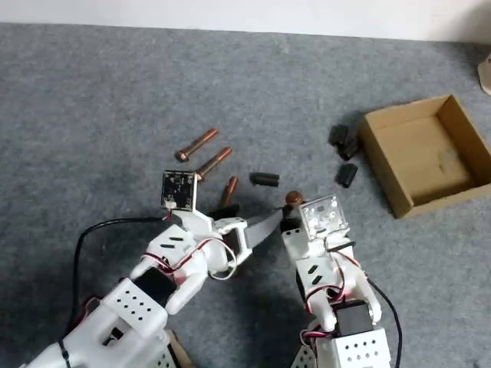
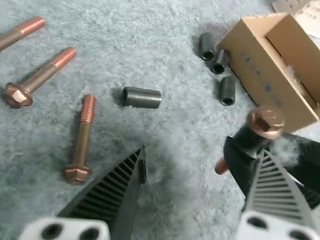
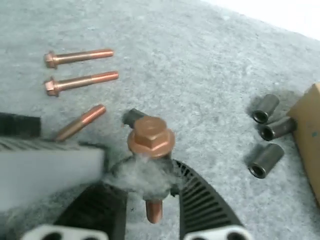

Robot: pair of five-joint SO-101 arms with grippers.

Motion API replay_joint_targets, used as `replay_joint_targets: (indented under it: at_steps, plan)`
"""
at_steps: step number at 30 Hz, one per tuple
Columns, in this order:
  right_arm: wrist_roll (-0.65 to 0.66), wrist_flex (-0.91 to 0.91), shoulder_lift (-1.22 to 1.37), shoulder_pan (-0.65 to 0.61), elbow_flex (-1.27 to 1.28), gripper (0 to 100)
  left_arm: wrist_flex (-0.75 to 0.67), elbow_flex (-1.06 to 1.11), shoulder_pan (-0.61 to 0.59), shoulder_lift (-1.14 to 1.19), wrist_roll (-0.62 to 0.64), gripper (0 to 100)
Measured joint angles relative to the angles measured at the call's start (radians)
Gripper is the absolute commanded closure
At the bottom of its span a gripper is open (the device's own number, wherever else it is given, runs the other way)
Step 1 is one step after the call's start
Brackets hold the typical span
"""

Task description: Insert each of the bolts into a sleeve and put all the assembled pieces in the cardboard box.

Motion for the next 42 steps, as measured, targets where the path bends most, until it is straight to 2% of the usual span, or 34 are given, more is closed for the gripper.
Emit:
replay_joint_targets:
  at_steps: [12, 20, 27, 31, 39, 42]
  plan:
    - [-0.041, 0.051, 0.000, 0.044, 0.000, 99.4, 0.005, 0.000, 0.003, 0.000, 0.018, 68]
    - [-0.044, 0.074, 0.000, 0.049, 0.000, 99.5, 0.215, -0.087, 0.002, 0.000, 0.051, 68]
    - [-0.044, 0.074, 0.000, 0.086, 0.000, 99.5, 0.226, -0.089, 0.002, 0.000, 0.051, 68]
    - [-0.048, 0.118, 0.011, 0.104, -0.002, 99.5, 0.226, -0.089, -0.037, 0.000, 0.051, 68]
    - [-0.054, 0.130, 0.315, 0.164, -0.132, 99.5, 0.222, -0.089, -0.061, 0.000, 0.051, 68]
    - [-0.054, 0.130, 0.434, 0.190, -0.218, 99.5, 0.160, -0.052, -0.063, 0.000, 0.049, 68]
